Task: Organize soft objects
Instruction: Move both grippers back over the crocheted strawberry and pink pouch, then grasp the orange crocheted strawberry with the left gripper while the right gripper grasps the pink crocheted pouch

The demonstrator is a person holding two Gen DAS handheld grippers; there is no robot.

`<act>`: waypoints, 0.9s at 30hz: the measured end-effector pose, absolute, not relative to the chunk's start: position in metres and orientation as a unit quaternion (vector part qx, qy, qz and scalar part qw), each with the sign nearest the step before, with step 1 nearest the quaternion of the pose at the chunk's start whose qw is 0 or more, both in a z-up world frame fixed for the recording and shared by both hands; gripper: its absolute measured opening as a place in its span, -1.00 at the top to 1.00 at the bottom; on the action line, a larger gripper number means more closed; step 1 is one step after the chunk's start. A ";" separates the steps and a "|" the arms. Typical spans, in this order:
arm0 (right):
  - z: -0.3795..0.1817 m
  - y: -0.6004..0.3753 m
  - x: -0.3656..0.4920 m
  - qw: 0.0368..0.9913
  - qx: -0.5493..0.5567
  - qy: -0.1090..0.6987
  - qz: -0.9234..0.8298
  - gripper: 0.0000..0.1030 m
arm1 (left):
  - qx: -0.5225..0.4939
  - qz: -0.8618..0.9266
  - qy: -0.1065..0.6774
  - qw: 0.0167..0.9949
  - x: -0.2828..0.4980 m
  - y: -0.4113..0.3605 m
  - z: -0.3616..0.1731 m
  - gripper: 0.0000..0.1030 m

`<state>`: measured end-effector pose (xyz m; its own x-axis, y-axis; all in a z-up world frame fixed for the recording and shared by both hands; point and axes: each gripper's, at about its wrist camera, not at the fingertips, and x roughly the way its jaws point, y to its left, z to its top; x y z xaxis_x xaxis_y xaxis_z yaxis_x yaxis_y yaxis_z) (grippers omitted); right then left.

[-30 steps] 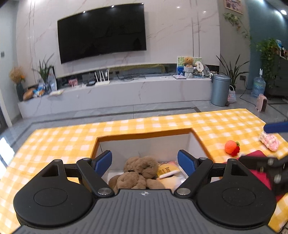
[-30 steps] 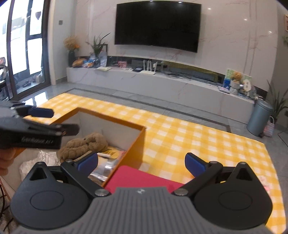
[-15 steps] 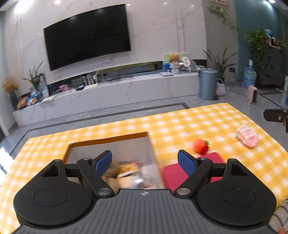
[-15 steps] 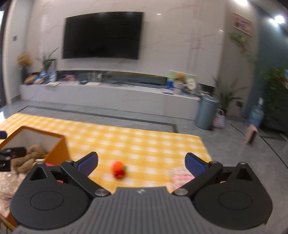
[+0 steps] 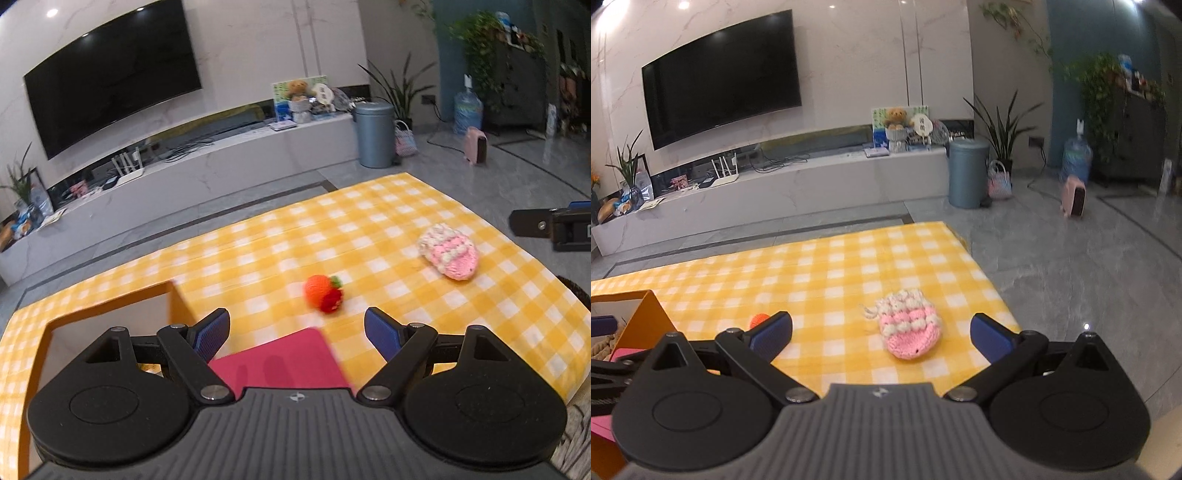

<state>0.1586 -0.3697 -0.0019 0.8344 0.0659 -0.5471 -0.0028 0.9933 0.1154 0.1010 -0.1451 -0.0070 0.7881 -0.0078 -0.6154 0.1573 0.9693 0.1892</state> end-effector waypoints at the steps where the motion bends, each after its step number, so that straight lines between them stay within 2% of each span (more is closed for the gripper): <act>1: -0.005 -0.372 0.161 0.955 0.061 0.291 0.020 -0.95 | 0.120 -0.046 0.325 0.937 0.105 -0.151 -0.009 -0.88; 11: -0.045 -0.400 0.198 0.927 0.179 0.327 0.043 -0.95 | 0.148 -0.044 0.363 0.919 0.169 -0.187 -0.032 -0.88; 20: -0.085 -0.410 0.233 0.907 0.201 0.370 0.001 -0.95 | 0.168 -0.013 0.460 0.872 0.248 -0.197 -0.073 -0.88; 27: -0.108 -0.406 0.267 0.911 0.191 0.366 -0.015 -0.95 | 0.103 0.018 0.535 0.838 0.282 -0.179 -0.093 -0.87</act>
<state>0.2672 -0.4061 -0.1079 0.7314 0.1135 -0.6724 0.1667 0.9264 0.3376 0.2817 -0.1788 -0.0932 0.4266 0.1398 -0.8936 0.0806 0.9782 0.1915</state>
